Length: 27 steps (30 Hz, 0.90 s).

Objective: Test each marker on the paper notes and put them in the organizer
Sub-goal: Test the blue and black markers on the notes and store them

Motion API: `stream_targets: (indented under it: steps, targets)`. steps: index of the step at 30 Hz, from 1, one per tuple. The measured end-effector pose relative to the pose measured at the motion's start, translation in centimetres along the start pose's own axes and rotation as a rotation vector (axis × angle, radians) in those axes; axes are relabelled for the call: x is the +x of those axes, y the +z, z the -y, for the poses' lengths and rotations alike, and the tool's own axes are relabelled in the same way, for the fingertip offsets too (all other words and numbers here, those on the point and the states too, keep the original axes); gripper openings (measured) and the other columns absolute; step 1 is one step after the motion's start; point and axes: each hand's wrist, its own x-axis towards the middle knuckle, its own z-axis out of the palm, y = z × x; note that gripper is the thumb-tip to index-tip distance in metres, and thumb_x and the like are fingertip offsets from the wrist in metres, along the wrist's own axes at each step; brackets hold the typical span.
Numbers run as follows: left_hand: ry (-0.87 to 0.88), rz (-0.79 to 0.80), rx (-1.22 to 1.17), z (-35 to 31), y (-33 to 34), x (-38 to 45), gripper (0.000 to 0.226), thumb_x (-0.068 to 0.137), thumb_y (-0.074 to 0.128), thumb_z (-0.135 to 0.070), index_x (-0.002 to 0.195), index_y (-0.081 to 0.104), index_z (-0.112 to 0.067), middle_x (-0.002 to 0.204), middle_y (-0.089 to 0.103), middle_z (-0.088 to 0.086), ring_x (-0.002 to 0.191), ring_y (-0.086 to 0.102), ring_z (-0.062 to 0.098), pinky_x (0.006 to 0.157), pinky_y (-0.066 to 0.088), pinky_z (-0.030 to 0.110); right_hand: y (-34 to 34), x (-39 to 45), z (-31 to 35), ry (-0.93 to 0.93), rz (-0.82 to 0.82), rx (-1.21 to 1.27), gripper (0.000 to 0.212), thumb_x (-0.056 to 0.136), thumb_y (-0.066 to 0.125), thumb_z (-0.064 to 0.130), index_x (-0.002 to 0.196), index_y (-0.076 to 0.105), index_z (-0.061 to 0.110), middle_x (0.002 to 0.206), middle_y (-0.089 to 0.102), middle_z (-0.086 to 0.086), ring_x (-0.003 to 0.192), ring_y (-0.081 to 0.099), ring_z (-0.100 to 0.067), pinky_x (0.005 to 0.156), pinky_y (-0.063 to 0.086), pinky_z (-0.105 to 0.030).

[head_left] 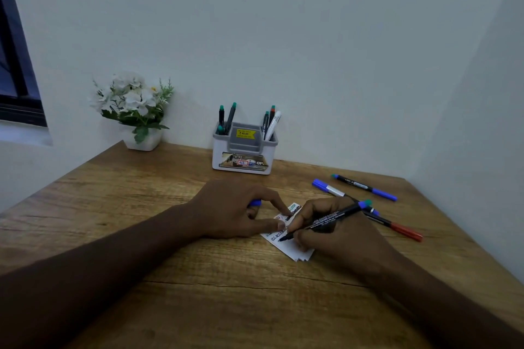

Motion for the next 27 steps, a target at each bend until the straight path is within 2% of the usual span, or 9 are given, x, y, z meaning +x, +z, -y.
stream_targets:
  steps: [2, 4, 5, 7, 9, 15, 22, 26, 27]
  targets:
    - [0.004, -0.008, 0.002, 0.19, 0.2, 0.06, 0.047, 0.084, 0.043, -0.092, 0.122, 0.056, -0.068, 0.079, 0.067, -0.022, 0.083, 0.058, -0.001, 0.056, 0.037, 0.022, -0.04, -0.03, -0.13, -0.014, -0.021, -0.003, 0.015, 0.086, 0.08, 0.016, 0.085, 0.085, 0.03, 0.093, 0.084, 0.012, 0.089, 0.078, -0.005, 0.077, 0.064, -0.025]
    - [0.012, -0.015, 0.002, 0.23, 0.25, 0.04, 0.047, 0.084, 0.043, -0.092, 0.122, 0.057, -0.068, 0.082, 0.069, -0.024, 0.085, 0.059, -0.004, 0.055, 0.037, 0.022, -0.06, 0.02, -0.34, -0.022, -0.04, 0.004, 0.013, 0.086, 0.081, 0.017, 0.084, 0.084, 0.029, 0.092, 0.084, 0.011, 0.088, 0.078, -0.005, 0.076, 0.064, -0.025]
    - [0.016, -0.025, -0.004, 0.17, 0.25, -0.02, 0.045, 0.085, 0.045, -0.09, 0.12, 0.059, -0.066, 0.081, 0.065, -0.034, 0.085, 0.057, -0.012, 0.054, 0.033, 0.021, -0.02, 0.02, -0.4, -0.024, -0.039, -0.002, 0.012, 0.086, 0.081, 0.017, 0.084, 0.084, 0.028, 0.092, 0.084, 0.011, 0.088, 0.078, -0.004, 0.075, 0.064, -0.023]
    - [0.019, -0.051, -0.013, 0.08, 0.18, -0.08, 0.039, 0.088, 0.051, -0.084, 0.117, 0.064, -0.061, 0.084, 0.046, -0.06, 0.084, 0.047, -0.029, 0.053, 0.026, 0.019, 0.17, 0.0, -0.36, -0.027, -0.026, -0.019, 0.01, 0.086, 0.081, 0.019, 0.085, 0.084, 0.028, 0.093, 0.084, 0.014, 0.088, 0.077, -0.001, 0.073, 0.061, -0.017]
    - [0.025, -0.055, -0.017, 0.05, 0.12, -0.03, 0.036, 0.089, 0.055, -0.08, 0.117, 0.066, -0.06, 0.086, 0.036, -0.068, 0.084, 0.044, -0.033, 0.053, 0.025, 0.019, 0.24, 0.05, -0.34, -0.027, -0.013, -0.031, 0.009, 0.085, 0.081, 0.02, 0.085, 0.084, 0.028, 0.093, 0.083, 0.015, 0.09, 0.077, 0.0, 0.073, 0.06, -0.015]
    - [0.009, -0.012, -0.035, 0.29, 0.29, 0.02, 0.043, 0.087, 0.051, -0.085, 0.121, 0.063, -0.061, 0.085, 0.05, -0.053, 0.085, 0.051, -0.02, 0.056, 0.029, 0.021, 0.07, 0.15, -0.36, -0.021, -0.011, -0.027, 0.01, 0.084, 0.08, 0.02, 0.082, 0.084, 0.029, 0.094, 0.084, 0.013, 0.091, 0.077, -0.003, 0.076, 0.063, -0.021]
    - [0.001, -0.003, -0.035, 0.03, -0.08, -0.04, 0.043, 0.087, 0.049, -0.086, 0.12, 0.063, -0.062, 0.087, 0.047, -0.058, 0.087, 0.051, -0.022, 0.055, 0.028, 0.02, -0.14, 0.26, -0.37, -0.004, -0.001, -0.032, 0.012, 0.087, 0.08, 0.02, 0.084, 0.084, 0.031, 0.093, 0.084, 0.013, 0.091, 0.078, -0.005, 0.077, 0.064, -0.024]
    - [-0.005, -0.007, -0.033, 0.18, 0.15, -0.11, 0.045, 0.086, 0.049, -0.087, 0.122, 0.061, -0.063, 0.079, 0.059, -0.037, 0.084, 0.054, -0.013, 0.056, 0.031, 0.021, -0.29, 0.27, -0.39, 0.022, -0.006, -0.035, 0.013, 0.087, 0.081, 0.018, 0.083, 0.084, 0.03, 0.092, 0.084, 0.013, 0.091, 0.078, -0.005, 0.08, 0.066, -0.03]
    - [-0.002, -0.005, -0.031, 0.18, 0.16, -0.08, 0.045, 0.086, 0.049, -0.087, 0.122, 0.061, -0.063, 0.079, 0.059, -0.038, 0.084, 0.054, -0.014, 0.056, 0.03, 0.021, -0.32, 0.24, -0.39, 0.022, -0.008, -0.038, 0.013, 0.087, 0.081, 0.019, 0.083, 0.084, 0.031, 0.093, 0.084, 0.014, 0.091, 0.078, -0.005, 0.081, 0.067, -0.031]
